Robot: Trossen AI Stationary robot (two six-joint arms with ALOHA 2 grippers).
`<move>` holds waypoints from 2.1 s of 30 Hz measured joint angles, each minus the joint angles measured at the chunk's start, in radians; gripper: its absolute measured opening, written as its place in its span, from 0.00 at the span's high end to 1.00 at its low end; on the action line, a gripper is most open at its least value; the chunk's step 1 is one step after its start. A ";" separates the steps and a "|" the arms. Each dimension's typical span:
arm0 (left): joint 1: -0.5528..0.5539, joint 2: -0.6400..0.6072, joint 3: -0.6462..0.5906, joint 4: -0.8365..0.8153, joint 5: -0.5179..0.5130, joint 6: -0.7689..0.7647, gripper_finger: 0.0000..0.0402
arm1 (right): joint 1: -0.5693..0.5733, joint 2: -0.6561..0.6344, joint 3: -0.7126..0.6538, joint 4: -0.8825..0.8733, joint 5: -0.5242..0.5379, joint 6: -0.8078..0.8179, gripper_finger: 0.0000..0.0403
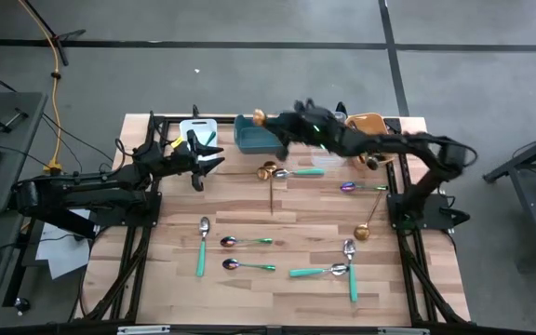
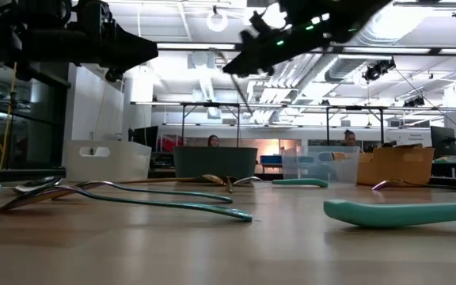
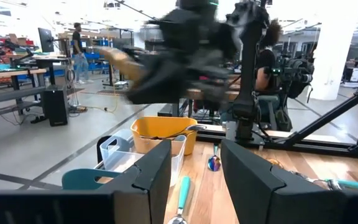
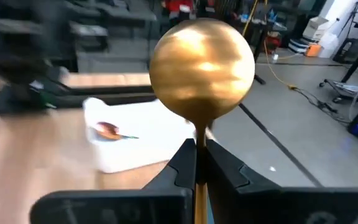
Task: Sort silverware by color (type)
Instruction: Put the gold spoon into the blue bin
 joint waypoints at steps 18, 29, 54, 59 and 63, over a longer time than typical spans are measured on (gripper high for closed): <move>-0.014 0.000 0.000 0.008 0.008 0.000 0.67 | -0.154 0.516 0.561 -0.473 -0.141 -0.168 0.98; -0.014 0.000 0.000 0.004 0.004 -0.009 0.67 | -0.154 0.545 0.591 -0.542 -0.108 -0.117 0.88; -0.014 0.000 0.000 -0.026 0.002 -0.010 0.67 | -0.167 0.277 0.354 -0.767 -0.382 -0.121 0.82; -0.014 0.000 0.000 -0.027 0.002 -0.010 0.67 | -0.136 0.095 -0.012 -0.457 -0.356 0.036 0.82; -0.014 0.000 0.000 -0.027 0.000 -0.010 0.67 | -0.043 -0.053 -0.244 -0.201 -0.285 0.179 0.82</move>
